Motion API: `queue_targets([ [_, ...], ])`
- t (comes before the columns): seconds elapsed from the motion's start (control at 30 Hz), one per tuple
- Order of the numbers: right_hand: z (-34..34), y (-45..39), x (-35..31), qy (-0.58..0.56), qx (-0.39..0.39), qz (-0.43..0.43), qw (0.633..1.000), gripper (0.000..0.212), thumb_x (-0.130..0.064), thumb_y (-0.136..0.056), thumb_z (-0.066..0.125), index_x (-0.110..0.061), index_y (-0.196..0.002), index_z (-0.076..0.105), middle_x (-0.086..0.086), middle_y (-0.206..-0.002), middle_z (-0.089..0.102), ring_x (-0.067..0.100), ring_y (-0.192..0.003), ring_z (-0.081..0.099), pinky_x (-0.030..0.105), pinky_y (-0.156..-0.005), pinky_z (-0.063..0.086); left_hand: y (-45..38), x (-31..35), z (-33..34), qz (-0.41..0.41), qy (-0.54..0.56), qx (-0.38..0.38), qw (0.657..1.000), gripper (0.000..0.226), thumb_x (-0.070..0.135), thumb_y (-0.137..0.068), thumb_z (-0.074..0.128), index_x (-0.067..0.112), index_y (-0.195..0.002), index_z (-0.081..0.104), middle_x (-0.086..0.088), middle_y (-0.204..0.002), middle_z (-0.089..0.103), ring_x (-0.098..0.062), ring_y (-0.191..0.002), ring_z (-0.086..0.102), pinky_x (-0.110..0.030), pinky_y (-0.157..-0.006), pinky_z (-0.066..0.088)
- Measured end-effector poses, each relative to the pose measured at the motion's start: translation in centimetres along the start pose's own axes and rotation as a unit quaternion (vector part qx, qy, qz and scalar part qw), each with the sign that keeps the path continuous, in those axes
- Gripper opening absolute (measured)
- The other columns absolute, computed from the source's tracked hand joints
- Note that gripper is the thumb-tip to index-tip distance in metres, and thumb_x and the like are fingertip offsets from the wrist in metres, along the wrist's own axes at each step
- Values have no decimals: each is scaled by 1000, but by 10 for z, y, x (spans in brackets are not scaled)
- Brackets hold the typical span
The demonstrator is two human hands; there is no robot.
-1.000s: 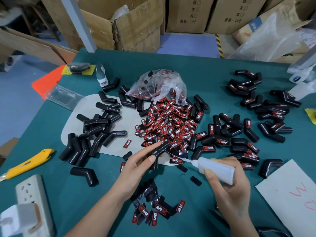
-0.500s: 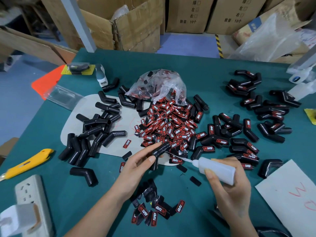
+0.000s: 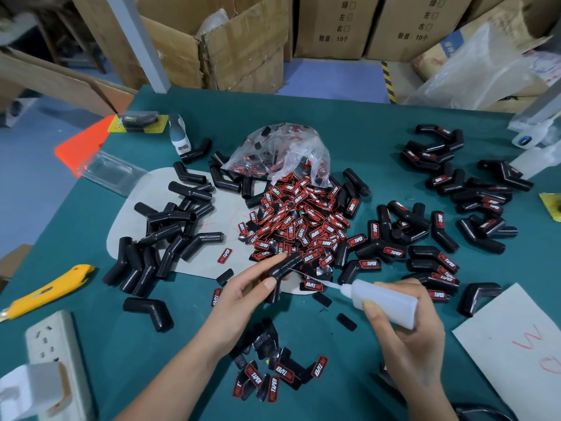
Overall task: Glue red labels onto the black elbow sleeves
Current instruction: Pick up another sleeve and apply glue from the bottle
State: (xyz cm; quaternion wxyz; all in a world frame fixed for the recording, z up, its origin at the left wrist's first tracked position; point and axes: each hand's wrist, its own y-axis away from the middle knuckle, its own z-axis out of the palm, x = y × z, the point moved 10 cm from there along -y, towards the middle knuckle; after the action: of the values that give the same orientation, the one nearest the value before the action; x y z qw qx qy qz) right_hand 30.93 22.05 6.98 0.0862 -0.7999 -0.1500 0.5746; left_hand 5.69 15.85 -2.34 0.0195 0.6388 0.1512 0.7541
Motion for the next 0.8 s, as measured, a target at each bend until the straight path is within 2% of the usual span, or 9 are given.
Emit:
queue_targets([
  [0.3,3,0,-4,2,-9,-7,1000,29,-41,-84,70,-58,-106,62,-23,-100,64,0,-89,65,7,-72,45,0,0,-1,-4,-3,1,1000,46,41,-96,67,35,-142,66,-3,-135,71,-12,-112,62,-25,-94,48],
  [0.47,0,-1,0,0,-1,3,1000,28,-42,-83,70,-57,-105,62,-23,-99,63,3,-89,65,9,-72,46,0,0,-1,-7,10,2,1000,47,43,-94,68,35,-141,66,-5,-138,70,-16,-124,63,-26,-96,49],
  [0.63,3,1,-3,0,-9,-2,1000,28,-41,-83,70,-56,-105,62,-22,-100,64,2,-89,65,7,-72,45,0,-2,1,-6,22,-2,1000,48,41,-95,68,33,-142,66,-3,-142,68,-25,-135,59,-38,-108,47],
  [0.8,0,0,-2,2,1,3,1000,28,-42,-82,70,-58,-104,62,-25,-100,64,-1,-89,64,7,-72,45,0,0,1,-3,25,1,1000,47,41,-93,69,34,-140,67,-5,-138,70,-12,-113,62,-25,-94,48],
])
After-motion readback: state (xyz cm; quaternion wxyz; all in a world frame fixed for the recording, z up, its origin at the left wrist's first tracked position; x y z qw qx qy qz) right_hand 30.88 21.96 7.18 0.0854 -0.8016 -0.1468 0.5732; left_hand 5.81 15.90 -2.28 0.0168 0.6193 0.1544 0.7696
